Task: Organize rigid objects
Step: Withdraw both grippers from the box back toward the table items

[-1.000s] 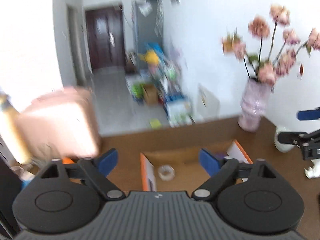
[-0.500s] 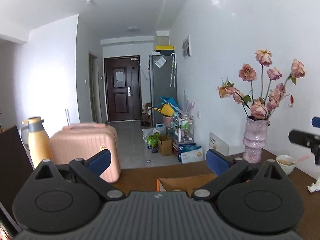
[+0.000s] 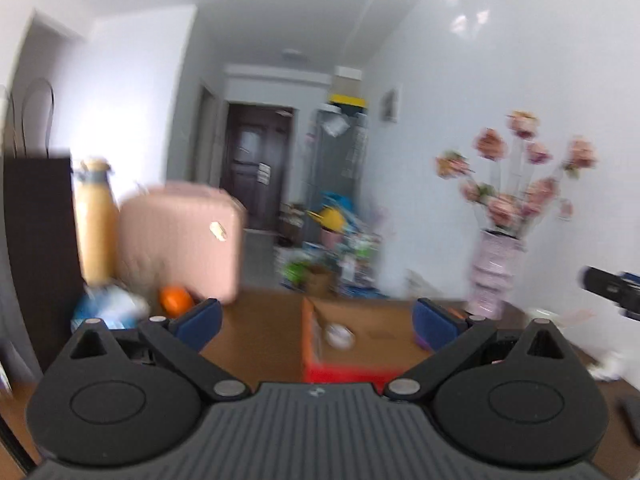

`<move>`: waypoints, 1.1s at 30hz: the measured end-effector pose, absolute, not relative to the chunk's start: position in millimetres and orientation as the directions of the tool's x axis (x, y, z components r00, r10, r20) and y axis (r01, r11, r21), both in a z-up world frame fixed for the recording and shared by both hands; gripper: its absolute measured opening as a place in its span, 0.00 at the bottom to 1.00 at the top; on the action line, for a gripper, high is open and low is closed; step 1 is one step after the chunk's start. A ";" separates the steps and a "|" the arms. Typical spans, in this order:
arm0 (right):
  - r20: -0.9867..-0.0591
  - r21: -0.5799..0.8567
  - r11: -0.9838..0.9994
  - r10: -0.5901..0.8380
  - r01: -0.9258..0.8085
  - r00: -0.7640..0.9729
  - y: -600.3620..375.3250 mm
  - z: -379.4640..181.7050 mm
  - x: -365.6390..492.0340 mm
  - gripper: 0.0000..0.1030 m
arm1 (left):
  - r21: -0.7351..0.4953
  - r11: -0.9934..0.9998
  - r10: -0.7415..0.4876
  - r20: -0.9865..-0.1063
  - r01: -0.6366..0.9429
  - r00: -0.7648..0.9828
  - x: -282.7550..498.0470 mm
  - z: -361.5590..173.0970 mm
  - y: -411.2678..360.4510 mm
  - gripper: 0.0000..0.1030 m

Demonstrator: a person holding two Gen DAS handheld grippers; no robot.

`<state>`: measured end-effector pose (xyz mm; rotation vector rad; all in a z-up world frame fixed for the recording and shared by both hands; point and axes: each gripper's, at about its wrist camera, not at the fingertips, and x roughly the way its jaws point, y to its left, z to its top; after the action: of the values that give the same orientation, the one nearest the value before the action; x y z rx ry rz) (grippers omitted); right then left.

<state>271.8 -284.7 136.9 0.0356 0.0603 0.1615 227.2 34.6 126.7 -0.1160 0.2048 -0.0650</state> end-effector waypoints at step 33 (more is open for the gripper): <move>-0.100 0.026 0.984 0.177 -0.175 0.979 -264.2 -23.6 92.5 1.00 | 0.087 0.994 0.077 -0.191 -0.061 0.979 94.0 -4.3 17.5 1.00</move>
<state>92.5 -264.2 -23.6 0.0170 0.1018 0.1771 94.0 17.5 -4.3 0.0805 0.1956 0.0698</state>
